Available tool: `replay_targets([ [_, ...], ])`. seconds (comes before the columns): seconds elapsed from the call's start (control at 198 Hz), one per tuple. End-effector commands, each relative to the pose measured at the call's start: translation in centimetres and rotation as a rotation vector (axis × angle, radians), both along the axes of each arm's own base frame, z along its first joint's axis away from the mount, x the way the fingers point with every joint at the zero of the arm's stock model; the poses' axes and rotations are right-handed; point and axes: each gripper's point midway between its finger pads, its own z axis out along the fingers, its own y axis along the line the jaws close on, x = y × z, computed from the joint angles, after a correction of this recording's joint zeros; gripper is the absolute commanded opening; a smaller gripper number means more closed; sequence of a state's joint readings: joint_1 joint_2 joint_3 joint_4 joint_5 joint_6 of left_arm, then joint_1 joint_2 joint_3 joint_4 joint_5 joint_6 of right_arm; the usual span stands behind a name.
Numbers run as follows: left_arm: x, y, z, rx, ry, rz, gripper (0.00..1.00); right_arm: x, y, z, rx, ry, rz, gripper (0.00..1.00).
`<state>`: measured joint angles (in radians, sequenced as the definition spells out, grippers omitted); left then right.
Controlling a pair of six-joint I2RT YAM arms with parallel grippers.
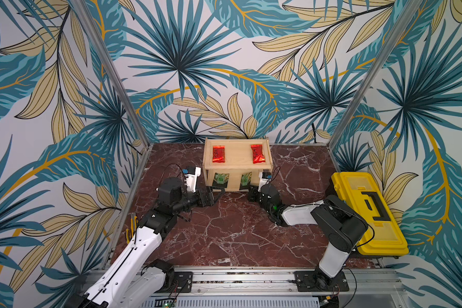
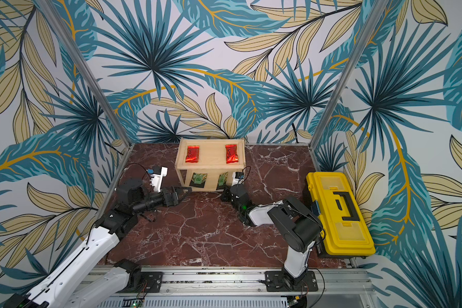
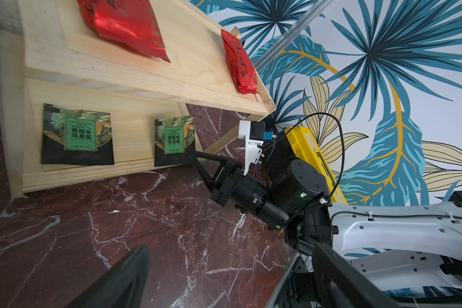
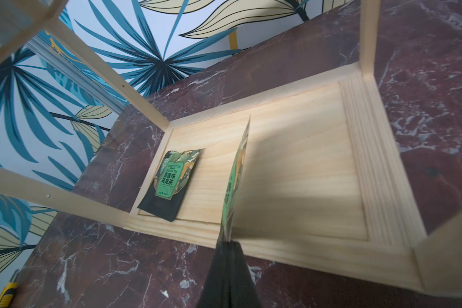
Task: Place the tea bags on the shelf by color
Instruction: Place the tea bag on the shelf.
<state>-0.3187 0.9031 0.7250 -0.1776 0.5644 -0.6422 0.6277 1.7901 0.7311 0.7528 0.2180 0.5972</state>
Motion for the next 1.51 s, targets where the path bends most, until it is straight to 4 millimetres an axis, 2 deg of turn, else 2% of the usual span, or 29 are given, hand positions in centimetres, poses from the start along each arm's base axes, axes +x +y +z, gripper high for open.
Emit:
replay_targets([
  [0.0, -0.1, 0.2, -0.9, 0.014, 0.009, -0.004, 1.00, 0.5, -1.8, -1.5, -0.110, 0.039, -0.080, 0.00],
  [0.282, 0.0, 0.1, -0.9, 0.007, 0.010, -0.013, 1.00, 1.4, -2.2, -3.2, -0.265, 0.108, -0.107, 0.04],
  [0.489, 0.0, 0.1, -1.0, 0.004, 0.011, -0.015, 1.00, 1.5, -2.7, -3.3, -0.321, 0.103, -0.118, 0.06],
  [0.711, -0.1, 0.1, -1.0, 0.001, 0.011, -0.017, 1.00, 1.6, -2.9, -3.3, -0.354, 0.104, -0.123, 0.18],
  [0.907, -0.2, 0.1, -1.0, 0.001, 0.013, -0.017, 1.00, 1.6, -3.4, -2.5, -0.391, 0.088, -0.131, 0.34],
  [1.018, -0.3, 0.2, -1.0, 0.001, 0.012, -0.018, 1.00, 1.4, -3.3, -1.6, -0.393, 0.067, -0.112, 0.35],
  [1.114, -0.3, 0.1, -1.0, -0.001, 0.013, -0.021, 1.00, 0.8, -2.2, -0.3, -0.356, 0.034, -0.035, 0.36],
  [1.204, -0.3, 0.1, -0.9, -0.002, 0.007, -0.020, 1.00, -0.3, -0.8, 0.6, -0.303, 0.012, 0.058, 0.36],
  [1.3, -0.3, 0.0, -0.8, -0.005, 0.005, -0.025, 1.00, -1.5, 0.0, 0.9, -0.267, -0.005, 0.110, 0.31],
  [1.381, -0.3, 0.1, -0.7, -0.007, 0.000, -0.023, 1.00, -2.2, 0.3, 0.5, -0.249, -0.005, 0.124, 0.21],
  [1.507, -0.5, 0.1, -0.5, -0.009, -0.004, -0.025, 1.00, -2.6, 0.6, -1.4, -0.252, 0.024, 0.125, 0.05],
])
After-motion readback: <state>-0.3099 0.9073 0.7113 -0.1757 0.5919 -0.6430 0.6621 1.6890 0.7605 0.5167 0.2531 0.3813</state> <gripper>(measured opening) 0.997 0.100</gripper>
